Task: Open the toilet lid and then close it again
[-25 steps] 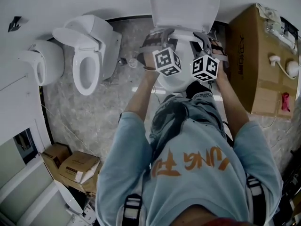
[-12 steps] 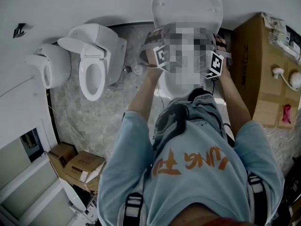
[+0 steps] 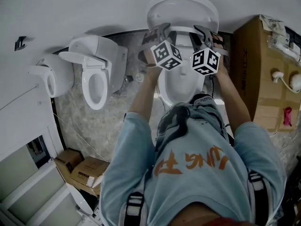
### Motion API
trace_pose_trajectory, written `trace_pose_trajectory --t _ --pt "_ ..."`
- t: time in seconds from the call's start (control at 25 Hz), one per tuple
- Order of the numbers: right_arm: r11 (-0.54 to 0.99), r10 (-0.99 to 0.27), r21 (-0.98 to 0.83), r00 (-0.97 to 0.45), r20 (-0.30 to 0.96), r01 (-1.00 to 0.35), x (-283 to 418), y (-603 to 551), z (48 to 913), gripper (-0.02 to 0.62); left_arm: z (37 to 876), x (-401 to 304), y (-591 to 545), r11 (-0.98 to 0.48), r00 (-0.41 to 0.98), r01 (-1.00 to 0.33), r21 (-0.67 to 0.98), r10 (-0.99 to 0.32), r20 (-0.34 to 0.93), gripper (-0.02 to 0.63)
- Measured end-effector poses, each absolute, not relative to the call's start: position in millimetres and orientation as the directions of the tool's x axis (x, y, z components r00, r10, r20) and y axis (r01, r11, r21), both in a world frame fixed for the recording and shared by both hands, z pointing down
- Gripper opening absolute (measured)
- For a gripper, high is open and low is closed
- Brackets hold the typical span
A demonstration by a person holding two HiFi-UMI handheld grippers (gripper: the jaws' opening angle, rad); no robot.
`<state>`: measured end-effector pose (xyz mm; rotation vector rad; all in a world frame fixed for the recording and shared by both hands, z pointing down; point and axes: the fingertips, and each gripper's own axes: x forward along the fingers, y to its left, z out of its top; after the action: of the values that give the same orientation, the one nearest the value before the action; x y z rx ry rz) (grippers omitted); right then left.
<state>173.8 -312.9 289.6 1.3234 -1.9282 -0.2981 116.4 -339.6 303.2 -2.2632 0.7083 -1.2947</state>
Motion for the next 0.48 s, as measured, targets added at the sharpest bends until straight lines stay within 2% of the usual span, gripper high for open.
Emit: trace_pose_trajectory --t 0.12,0.48 --pt "0.413 -0.882 0.572 -0.155 0.445 -0.708 181 -328 289 0.106 304 122 -356 -0.772 0.422 -0.219 -0.597 -0.627 0.655 0.166" --pt "0.377 -0.896 0.58 -0.128 0.424 -0.722 198 -366 296 0.112 312 139 -393 -0.76 0.396 -0.258 -0.597 -0.646 0.652 0.167"
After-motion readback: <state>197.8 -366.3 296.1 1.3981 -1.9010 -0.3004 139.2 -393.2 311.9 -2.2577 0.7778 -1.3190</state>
